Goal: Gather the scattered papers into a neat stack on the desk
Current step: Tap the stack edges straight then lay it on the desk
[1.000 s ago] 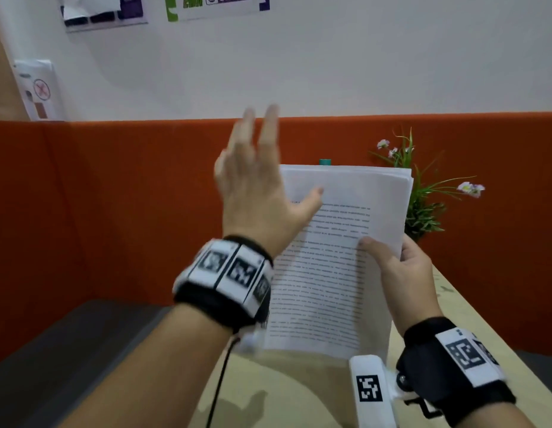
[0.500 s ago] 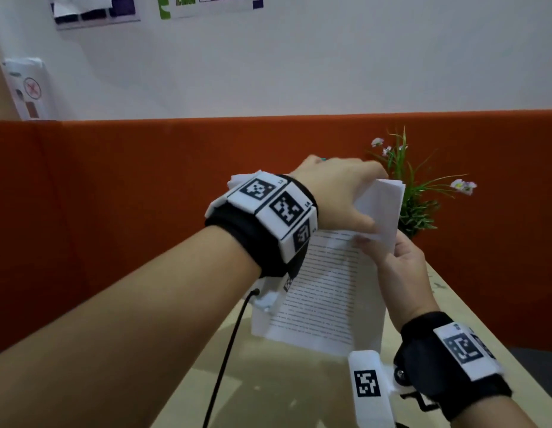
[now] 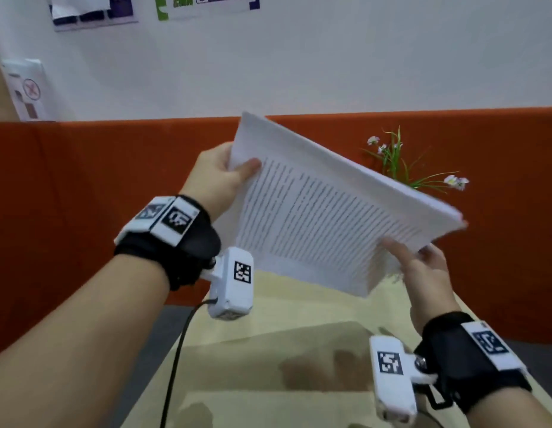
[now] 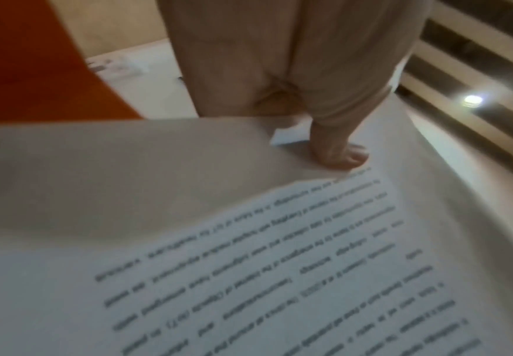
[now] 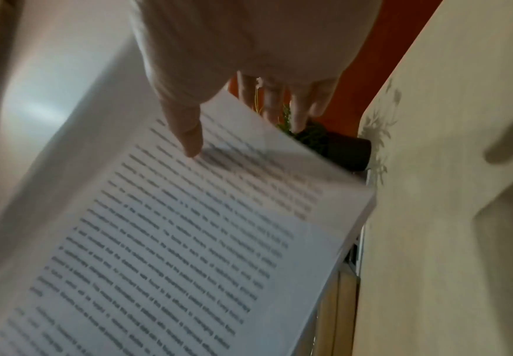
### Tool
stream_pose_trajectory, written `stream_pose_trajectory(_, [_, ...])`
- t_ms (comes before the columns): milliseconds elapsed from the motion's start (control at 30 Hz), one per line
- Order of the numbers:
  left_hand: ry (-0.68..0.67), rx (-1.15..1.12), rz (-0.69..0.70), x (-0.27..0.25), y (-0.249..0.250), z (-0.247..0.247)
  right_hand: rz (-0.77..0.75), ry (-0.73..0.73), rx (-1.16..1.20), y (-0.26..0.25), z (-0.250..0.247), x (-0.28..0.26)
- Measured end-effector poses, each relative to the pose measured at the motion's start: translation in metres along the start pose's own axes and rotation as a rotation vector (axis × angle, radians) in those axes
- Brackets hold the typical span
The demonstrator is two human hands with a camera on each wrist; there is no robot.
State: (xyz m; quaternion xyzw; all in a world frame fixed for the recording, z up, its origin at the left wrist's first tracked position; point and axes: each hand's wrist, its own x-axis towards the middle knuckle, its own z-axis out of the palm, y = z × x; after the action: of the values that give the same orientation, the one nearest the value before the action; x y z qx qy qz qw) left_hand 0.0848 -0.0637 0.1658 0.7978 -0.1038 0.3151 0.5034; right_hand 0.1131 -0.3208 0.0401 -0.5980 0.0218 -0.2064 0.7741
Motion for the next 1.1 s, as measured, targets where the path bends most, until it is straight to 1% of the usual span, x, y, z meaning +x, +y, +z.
stream_pose_trajectory(67, [0.037, -0.175, -0.104, -0.015, -0.014, 0.002, -0.051, 0.009, -0.017, -0.009, 0.005, 0.002])
stream_pose_trajectory(133, [0.084, -0.298, -0.182, -0.027, -0.026, 0.003, -0.119, 0.02, -0.039, -0.016, 0.006, 0.002])
stream_pose_trajectory(200, [0.137, -0.338, -0.222, -0.035, -0.04, 0.005, -0.201, 0.024, -0.103, -0.022, 0.008, -0.002])
stream_pose_trajectory(267, [0.184, -0.296, -0.239, -0.045, -0.056, 0.009, -0.249, 0.019, -0.147, -0.021, 0.009, -0.01])
stream_pose_trajectory(333, [0.2, -0.238, -0.273, -0.06, -0.076, 0.017, -0.238, 0.011, -0.17, -0.009, 0.006, -0.019])
stream_pose_trajectory(433, [0.132, -0.169, -0.396, -0.085, -0.099, 0.032, -0.159, -0.011, -0.254, 0.015, 0.001, -0.028])
stream_pose_trajectory(500, [0.119, -0.179, -0.456, -0.092, -0.105, 0.042, -0.125, -0.035, -0.261, 0.021, 0.001, -0.03])
stream_pose_trajectory(567, [0.145, -0.205, -0.445, -0.088, -0.1, 0.046, -0.14, -0.034, -0.263, 0.017, 0.004, -0.028])
stream_pose_trajectory(633, [0.173, -0.266, -0.403, -0.08, -0.092, 0.045, -0.176, -0.003, -0.23, 0.01, 0.005, -0.025])
stream_pose_trajectory(700, [0.187, -0.33, -0.393, -0.078, -0.088, 0.043, -0.184, 0.019, -0.195, 0.008, 0.003, -0.023])
stream_pose_trajectory(833, [0.125, -0.306, -0.509, -0.089, -0.102, 0.043, -0.092, -0.015, -0.192, 0.019, -0.003, -0.029])
stream_pose_trajectory(867, [0.118, -0.299, -0.519, -0.09, -0.104, 0.043, -0.082, -0.018, -0.184, 0.019, -0.004, -0.03])
stream_pose_trajectory(1000, [0.179, -0.351, -0.485, -0.085, -0.101, 0.039, -0.108, -0.003, -0.17, 0.01, -0.009, -0.026])
stream_pose_trajectory(1067, [0.173, -0.374, -0.5, -0.088, -0.103, 0.039, -0.095, -0.033, -0.18, 0.012, -0.012, -0.03])
stream_pose_trajectory(1100, [0.156, -0.378, -0.528, -0.091, -0.105, 0.039, -0.068, -0.063, -0.187, 0.014, -0.013, -0.033])
